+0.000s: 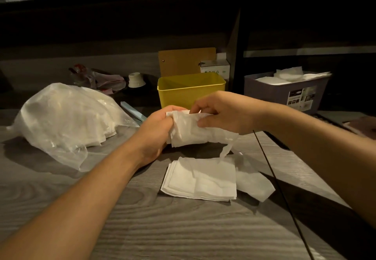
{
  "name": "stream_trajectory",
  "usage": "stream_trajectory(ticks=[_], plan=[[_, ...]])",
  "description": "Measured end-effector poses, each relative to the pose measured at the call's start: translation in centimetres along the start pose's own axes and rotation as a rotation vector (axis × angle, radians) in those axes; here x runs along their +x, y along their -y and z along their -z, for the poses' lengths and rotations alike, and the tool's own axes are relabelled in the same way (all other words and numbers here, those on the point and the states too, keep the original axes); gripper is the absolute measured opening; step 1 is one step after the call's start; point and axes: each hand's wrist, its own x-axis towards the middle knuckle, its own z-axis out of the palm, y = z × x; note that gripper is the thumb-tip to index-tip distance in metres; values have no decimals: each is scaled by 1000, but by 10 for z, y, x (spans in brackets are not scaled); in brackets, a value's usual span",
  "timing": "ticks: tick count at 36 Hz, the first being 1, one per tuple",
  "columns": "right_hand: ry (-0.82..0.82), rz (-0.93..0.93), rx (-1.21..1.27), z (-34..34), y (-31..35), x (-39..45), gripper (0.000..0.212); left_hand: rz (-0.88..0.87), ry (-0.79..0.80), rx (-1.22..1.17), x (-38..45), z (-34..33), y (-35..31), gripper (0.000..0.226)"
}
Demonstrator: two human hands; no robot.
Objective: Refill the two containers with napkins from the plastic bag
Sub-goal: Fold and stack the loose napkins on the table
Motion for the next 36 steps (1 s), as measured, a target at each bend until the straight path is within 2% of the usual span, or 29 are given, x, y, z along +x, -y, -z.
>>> stream_trajectory(ticks=[1, 3, 5, 8, 10, 15, 19, 21, 23, 25, 27, 32, 36], plan=[[-5, -15, 6, -2, -1, 0, 30, 18, 8, -52, -1, -1, -1, 27], [-15, -43, 16, -5, -4, 0, 30, 50, 44, -164, -2, -1, -3, 46], [-29, -61, 31, -5, -6, -1, 28, 23, 95, -157, -5, -1, -3, 56], [-32, -46, 64, -1, -8, -2, 21, -77, 94, 97, -6, -1, -1, 37], [7, -42, 115, 7, -9, -6, 24, -117, 61, 158, -4, 0, 2, 29], [174, -30, 237, 31, -15, -18, 53, -42, 4, 73, -3, 1, 3, 32], [244, -40, 71, 38, -16, -19, 65, -43, 11, 81, -1, 1, 4, 34], [276, -21, -57, 37, -14, -19, 58, -39, 15, 84, -1, 1, 3, 35], [302, -8, -157, 35, -11, -19, 43, -36, 21, 88, -1, 1, 3, 36], [298, -19, -202, 32, -11, -18, 28, -35, 28, 86, -1, 1, 3, 38], [272, -32, -232, 32, -12, -16, 22, -29, 37, 79, -1, 1, 3, 41], [183, -13, -218, 36, -16, -17, 14, -24, 57, 70, -1, 2, 3, 48], [143, 2, -79, 34, -18, -16, 9, -19, 72, 58, 0, 3, 4, 53]])
